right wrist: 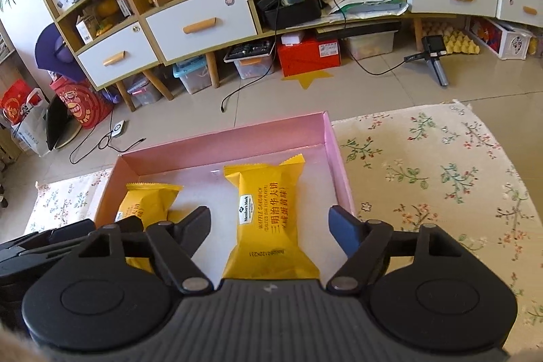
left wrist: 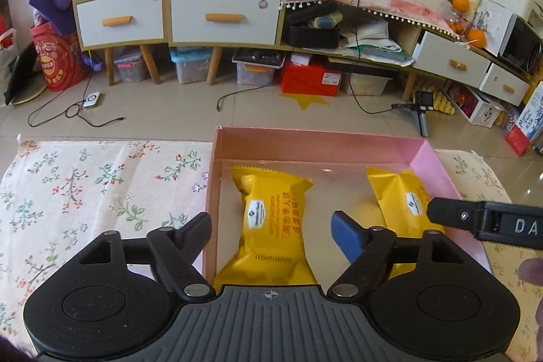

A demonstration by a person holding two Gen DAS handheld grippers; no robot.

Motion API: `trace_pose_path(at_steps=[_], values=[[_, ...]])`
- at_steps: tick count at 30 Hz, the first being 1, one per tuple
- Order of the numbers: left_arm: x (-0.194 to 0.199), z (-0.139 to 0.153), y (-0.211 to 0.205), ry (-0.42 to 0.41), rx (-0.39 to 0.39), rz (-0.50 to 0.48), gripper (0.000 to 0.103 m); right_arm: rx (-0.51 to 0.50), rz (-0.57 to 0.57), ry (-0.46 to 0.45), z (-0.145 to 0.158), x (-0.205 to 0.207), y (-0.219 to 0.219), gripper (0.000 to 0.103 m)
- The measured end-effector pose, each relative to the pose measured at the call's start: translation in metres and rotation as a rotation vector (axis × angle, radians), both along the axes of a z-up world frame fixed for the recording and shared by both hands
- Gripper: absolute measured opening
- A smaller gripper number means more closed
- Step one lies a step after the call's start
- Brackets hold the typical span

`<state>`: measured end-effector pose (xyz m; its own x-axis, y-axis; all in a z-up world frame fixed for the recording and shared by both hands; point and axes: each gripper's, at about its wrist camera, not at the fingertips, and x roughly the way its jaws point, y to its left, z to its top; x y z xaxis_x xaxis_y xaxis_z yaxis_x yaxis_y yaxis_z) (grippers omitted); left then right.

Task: Organize snacks
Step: 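Withdraw both tools from the box back over the snack pile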

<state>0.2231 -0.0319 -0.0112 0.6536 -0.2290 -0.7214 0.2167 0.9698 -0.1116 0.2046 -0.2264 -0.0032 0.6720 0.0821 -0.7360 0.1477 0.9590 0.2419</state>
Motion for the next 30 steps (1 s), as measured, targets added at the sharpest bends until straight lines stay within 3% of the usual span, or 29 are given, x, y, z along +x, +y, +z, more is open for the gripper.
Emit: trace_pose_path(at_steps=[15, 22, 30], values=[[-0.071, 0.021, 0.015, -0.001, 0.02, -0.057, 0.091, -0.049, 0.0, -0.012, 0.025, -0.057, -0.005, 0.089], [-0.106, 0.026, 0.024, -0.002, 0.055, -0.085, 0.096, -0.096, 0.03, -0.008, 0.027, -0.089, 0.003, 0.094], [-0.143, 0.022, 0.038, 0.024, 0.04, -0.087, 0.099, -0.123, 0.077, -0.006, 0.026, -0.122, 0.014, 0.1]])
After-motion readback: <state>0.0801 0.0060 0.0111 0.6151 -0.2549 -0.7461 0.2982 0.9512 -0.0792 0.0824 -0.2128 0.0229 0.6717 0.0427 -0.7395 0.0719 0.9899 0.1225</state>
